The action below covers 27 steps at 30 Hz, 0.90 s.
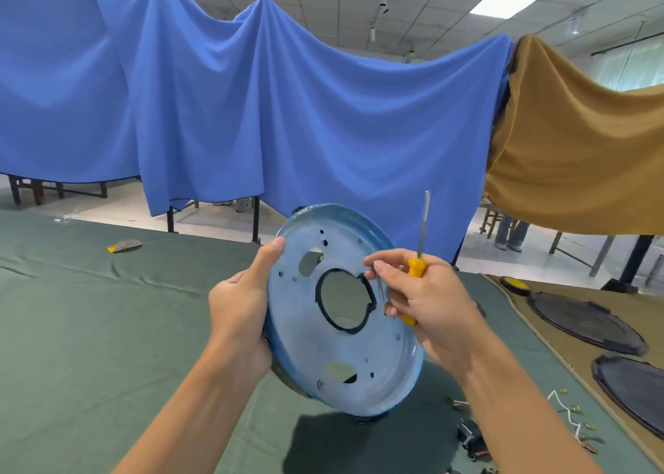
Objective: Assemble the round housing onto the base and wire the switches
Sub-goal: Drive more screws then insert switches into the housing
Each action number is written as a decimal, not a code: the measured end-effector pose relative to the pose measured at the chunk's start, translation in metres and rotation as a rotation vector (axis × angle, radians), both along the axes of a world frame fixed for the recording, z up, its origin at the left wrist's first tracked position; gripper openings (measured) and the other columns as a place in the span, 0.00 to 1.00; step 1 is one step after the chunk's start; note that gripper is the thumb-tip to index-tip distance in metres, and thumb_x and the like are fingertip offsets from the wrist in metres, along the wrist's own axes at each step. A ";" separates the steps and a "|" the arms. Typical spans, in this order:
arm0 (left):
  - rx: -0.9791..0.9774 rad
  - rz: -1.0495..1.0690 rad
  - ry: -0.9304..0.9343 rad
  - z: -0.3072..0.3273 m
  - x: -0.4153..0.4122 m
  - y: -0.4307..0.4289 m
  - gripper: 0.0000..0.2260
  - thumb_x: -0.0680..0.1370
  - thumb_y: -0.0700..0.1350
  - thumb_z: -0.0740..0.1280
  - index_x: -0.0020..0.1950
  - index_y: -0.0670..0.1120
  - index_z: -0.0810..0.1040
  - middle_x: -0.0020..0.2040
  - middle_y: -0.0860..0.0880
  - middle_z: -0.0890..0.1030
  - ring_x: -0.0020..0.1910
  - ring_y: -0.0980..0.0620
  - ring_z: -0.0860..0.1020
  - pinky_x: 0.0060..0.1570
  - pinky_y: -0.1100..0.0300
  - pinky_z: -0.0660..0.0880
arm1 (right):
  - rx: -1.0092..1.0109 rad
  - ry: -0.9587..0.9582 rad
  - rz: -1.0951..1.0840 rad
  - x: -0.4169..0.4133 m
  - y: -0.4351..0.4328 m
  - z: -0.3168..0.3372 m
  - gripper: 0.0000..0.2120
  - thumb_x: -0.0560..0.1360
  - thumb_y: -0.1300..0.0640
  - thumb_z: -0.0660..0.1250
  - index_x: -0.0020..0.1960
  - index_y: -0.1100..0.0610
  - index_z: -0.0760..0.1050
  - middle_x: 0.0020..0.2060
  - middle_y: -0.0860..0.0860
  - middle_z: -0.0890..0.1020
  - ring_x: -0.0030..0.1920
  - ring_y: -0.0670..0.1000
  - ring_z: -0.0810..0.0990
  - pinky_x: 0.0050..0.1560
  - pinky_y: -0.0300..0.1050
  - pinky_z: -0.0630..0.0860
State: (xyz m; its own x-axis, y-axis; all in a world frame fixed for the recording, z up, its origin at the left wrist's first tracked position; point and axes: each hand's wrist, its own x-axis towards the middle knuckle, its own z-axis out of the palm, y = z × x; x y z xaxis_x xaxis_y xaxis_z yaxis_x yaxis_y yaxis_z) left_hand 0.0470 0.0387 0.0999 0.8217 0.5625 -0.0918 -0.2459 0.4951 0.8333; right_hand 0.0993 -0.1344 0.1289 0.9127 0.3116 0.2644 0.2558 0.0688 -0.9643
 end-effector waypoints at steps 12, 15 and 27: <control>-0.278 -0.144 0.174 -0.056 0.027 0.022 0.27 0.67 0.58 0.76 0.60 0.42 0.82 0.55 0.41 0.84 0.57 0.38 0.82 0.59 0.43 0.77 | -0.424 -0.099 0.037 0.015 0.055 -0.014 0.05 0.77 0.60 0.67 0.47 0.55 0.83 0.39 0.47 0.86 0.28 0.35 0.76 0.33 0.35 0.67; -0.211 -0.200 0.287 -0.070 0.029 0.034 0.23 0.68 0.59 0.75 0.51 0.41 0.81 0.43 0.43 0.82 0.48 0.40 0.80 0.48 0.50 0.78 | -0.550 -0.192 -0.035 0.022 0.058 -0.016 0.05 0.77 0.58 0.68 0.44 0.53 0.83 0.39 0.47 0.85 0.43 0.42 0.81 0.42 0.41 0.75; -0.030 -0.677 0.415 -0.082 0.025 0.067 0.26 0.65 0.46 0.77 0.55 0.33 0.75 0.42 0.38 0.80 0.35 0.43 0.81 0.38 0.53 0.82 | -0.769 -0.296 -0.026 0.034 0.065 -0.020 0.02 0.73 0.57 0.73 0.41 0.53 0.81 0.40 0.49 0.83 0.45 0.49 0.81 0.42 0.40 0.76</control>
State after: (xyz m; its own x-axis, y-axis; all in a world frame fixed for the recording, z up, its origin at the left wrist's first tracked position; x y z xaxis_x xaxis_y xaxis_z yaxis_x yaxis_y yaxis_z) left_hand 0.0716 0.1054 0.0179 0.8796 -0.0547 -0.4726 0.4444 0.4493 0.7750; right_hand 0.1330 -0.0695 0.1091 0.8484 0.4831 0.2165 0.4989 -0.5926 -0.6324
